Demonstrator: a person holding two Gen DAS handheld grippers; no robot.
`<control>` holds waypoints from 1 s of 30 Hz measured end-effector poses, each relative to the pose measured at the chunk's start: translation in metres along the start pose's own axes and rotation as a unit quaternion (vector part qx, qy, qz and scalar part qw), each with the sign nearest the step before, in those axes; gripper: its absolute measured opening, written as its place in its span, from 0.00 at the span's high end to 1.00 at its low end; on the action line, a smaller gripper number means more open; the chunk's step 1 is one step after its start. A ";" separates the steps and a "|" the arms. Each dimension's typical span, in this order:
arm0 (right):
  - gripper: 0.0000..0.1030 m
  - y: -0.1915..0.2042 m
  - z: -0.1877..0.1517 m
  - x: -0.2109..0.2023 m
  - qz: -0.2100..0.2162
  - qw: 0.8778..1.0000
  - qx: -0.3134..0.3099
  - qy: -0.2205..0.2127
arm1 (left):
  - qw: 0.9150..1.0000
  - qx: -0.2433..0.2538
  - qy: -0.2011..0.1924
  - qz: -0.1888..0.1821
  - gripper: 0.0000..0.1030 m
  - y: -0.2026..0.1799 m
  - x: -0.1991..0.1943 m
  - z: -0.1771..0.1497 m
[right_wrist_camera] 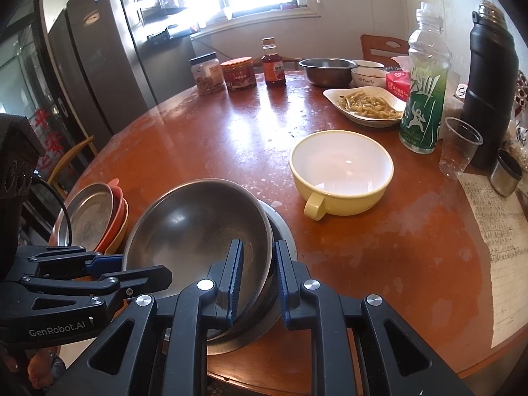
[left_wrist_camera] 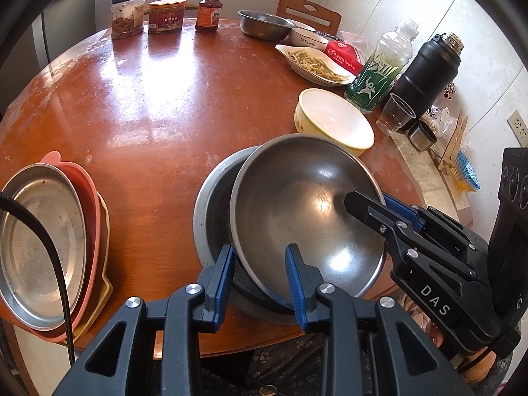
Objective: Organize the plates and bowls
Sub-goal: 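Settle the steel bowl inside the basin and open the left gripper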
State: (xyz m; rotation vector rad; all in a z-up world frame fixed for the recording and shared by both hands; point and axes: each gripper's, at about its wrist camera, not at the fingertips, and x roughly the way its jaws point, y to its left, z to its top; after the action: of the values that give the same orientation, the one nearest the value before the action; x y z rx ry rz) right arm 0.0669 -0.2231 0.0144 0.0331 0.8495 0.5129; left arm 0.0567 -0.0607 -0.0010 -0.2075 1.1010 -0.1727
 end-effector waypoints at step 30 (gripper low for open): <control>0.79 -0.003 -0.002 0.007 -0.006 1.000 0.012 0.006 | 1.000 0.013 0.004 0.007 0.70 -0.004 0.006 0.001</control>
State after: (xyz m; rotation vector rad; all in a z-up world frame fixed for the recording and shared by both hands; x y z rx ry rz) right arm 0.0705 -0.2230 0.0081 0.0464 0.8674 0.4932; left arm 0.0600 -0.0655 -0.0045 -0.1756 1.1069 -0.1755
